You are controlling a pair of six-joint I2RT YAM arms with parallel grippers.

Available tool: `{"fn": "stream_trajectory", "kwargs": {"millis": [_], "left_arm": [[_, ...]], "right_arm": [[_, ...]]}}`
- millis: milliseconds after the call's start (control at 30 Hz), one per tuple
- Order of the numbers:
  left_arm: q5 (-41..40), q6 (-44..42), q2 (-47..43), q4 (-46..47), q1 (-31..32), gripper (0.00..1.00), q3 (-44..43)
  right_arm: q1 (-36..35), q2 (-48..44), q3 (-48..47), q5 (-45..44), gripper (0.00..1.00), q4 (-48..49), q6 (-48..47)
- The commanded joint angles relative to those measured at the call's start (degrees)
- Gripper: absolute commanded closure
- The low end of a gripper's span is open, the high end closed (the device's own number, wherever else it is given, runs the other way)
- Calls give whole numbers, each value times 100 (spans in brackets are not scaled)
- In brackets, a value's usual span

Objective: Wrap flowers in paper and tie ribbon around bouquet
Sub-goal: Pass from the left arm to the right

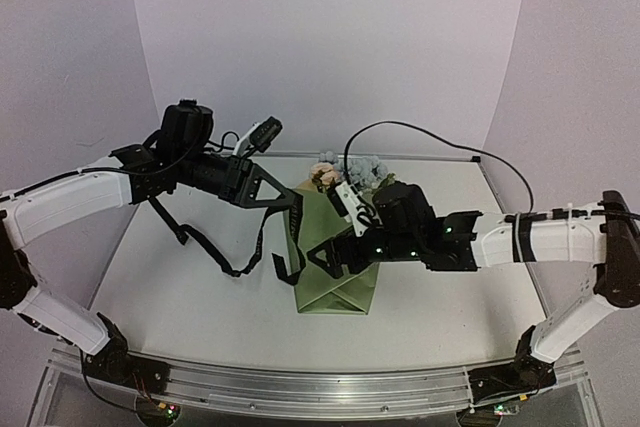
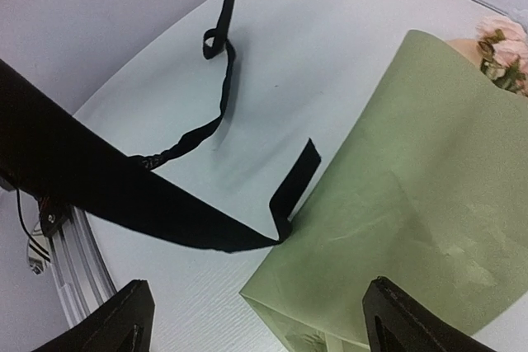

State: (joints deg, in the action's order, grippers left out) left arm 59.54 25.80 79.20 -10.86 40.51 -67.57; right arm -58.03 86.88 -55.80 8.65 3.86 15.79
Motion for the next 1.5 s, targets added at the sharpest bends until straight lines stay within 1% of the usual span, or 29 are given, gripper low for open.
{"fn": "stream_trajectory", "kwargs": {"millis": [0,100,233,433,500,533,633,700,733,800,833,867,900,967,1000,1033,1067,1100,1133,1200,1267,1367,1433,1467], "left_arm": [[122,-137,-172,12,5,100,-318],[82,-163,-280,-47,1,100,-342],[17,-237,-377,-171,2,100,-407],[-36,-224,-499,-192,3,100,-415],[-62,-230,-525,-232,1,100,-427],[-79,-236,-530,-260,1,100,-438],[-125,-245,-527,-344,1,100,-466],[-271,-232,-546,-381,1,99,-441],[-383,-216,-570,-384,1,98,-410],[-768,-171,-666,-377,1,96,-306],[-972,-141,-716,-379,1,94,-253],[-1209,-118,-761,-395,1,91,-201],[-1530,-99,-828,-416,1,89,-127],[-2295,-27,-955,-433,-1,80,43],[-2550,26,-1020,-435,-5,75,152],[-2795,62,-1072,-430,-8,69,243],[-3081,166,-1140,-423,-6,59,358],[-3440,275,-1212,-398,-6,52,476],[-3798,374,-1281,-360,-8,51,615],[-4647,663,-1371,-419,-16,43,814],[-5610,956,-1418,-598,-23,36,968],[-7172,1405,-1309,-1090,-99,28,1091],[-7667,1794,-1086,-1474,-397,26,1085],[-7698,1974,-962,-1649,-662,25,1100]], "right_arm": [[-263,538,-619,88,9,647,-779],[-303,857,-853,118,9,812,-773],[-374,1249,-1101,-126,10,927,-700],[-383,1589,-1154,-806,16,1265,-532],[-380,1705,-1268,-973,25,1258,-486],[-382,1743,-1313,-1075,31,1250,-460],[-378,1758,-1353,-1493,56,1221,-287],[-380,1662,-1327,-1752,75,1195,-208],[-376,1591,-1300,-1833,83,1162,-177],[-383,1362,-1245,-1994,95,851,-136],[-382,1243,-1233,-2097,99,594,-132],[-381,1096,-1209,-2225,100,333,-136],[-380,870,-1150,-2420,100,-2,-144],[-383,479,-1011,-2710,100,-619,-130],[-383,302,-974,-2850,100,-1006,-112],[-384,117,-959,-3005,100,-1467,-88],[-381,-35,-960,-3170,100,-1899,-57],[-382,-200,-963,-3391,100,-2396,-33],[-378,-375,-936,-3682,100,-2901,2],[-378,-666,-780,-4186,100,-3622,120],[-382,-945,-499,-4610,100,-4015,235],[-349,-1335,-7,-4979,100,-4252,423],[-320,-1493,190,-5063,100,-4333,518],[-298,-1546,266,-5096,100,-4386,577]]}}
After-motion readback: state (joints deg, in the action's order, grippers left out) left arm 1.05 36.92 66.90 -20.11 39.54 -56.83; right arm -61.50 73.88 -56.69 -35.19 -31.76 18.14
